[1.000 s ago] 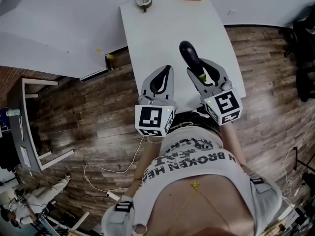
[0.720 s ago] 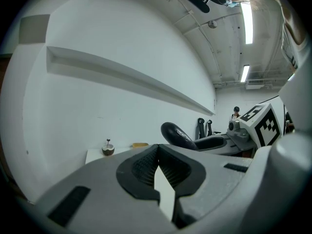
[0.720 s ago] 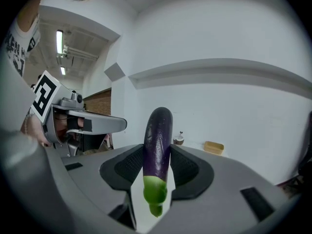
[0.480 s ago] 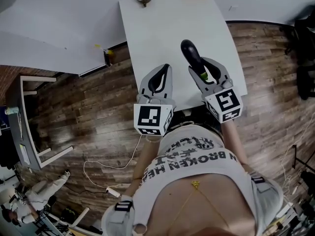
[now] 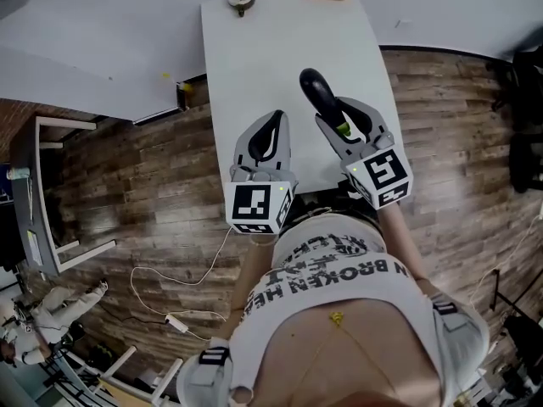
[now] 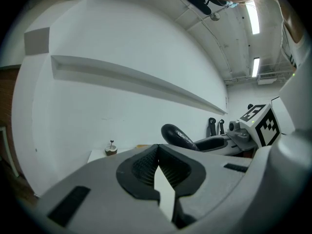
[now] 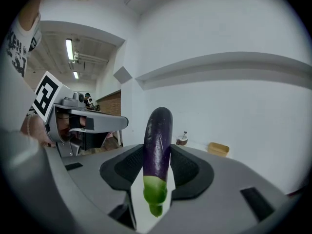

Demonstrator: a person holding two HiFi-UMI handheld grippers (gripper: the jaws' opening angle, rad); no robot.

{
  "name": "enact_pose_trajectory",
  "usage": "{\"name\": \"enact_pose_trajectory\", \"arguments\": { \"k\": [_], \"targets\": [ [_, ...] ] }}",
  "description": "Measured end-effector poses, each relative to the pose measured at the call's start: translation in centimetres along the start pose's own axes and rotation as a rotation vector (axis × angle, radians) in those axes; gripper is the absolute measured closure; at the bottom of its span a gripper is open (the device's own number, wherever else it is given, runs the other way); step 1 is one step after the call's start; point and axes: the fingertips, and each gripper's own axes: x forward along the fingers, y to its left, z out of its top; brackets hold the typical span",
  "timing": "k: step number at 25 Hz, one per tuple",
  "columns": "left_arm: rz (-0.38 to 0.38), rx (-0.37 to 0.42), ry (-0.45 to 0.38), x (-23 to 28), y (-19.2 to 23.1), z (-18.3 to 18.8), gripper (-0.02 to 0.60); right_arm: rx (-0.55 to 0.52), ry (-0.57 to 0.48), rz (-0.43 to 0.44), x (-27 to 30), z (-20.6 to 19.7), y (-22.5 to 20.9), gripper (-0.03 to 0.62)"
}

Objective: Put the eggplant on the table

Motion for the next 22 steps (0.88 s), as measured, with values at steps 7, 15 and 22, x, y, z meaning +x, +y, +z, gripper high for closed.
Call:
{"name": "enact_pose_trajectory", "arguments": {
  "k": [7,15,22],
  "targets": [
    [0.025,-0.004,0.005,0.3,-1.8,-0.3,0.575,-0.016,-0.026,0.054,-0.6,0.2,-0.4,0.424],
    [0.037,-0.011,0.003,-0.6,-2.1,-0.3,0.575,-0.028,-0.018,0.098,-1.0,-0.4,0.1,0.424],
    [0.046,0.000,0.015,-0.9,-1.7,-0.6,0.575,-0.049,0.034,0.142,0.3,-1.7,0.2,0.424]
  ]
}}
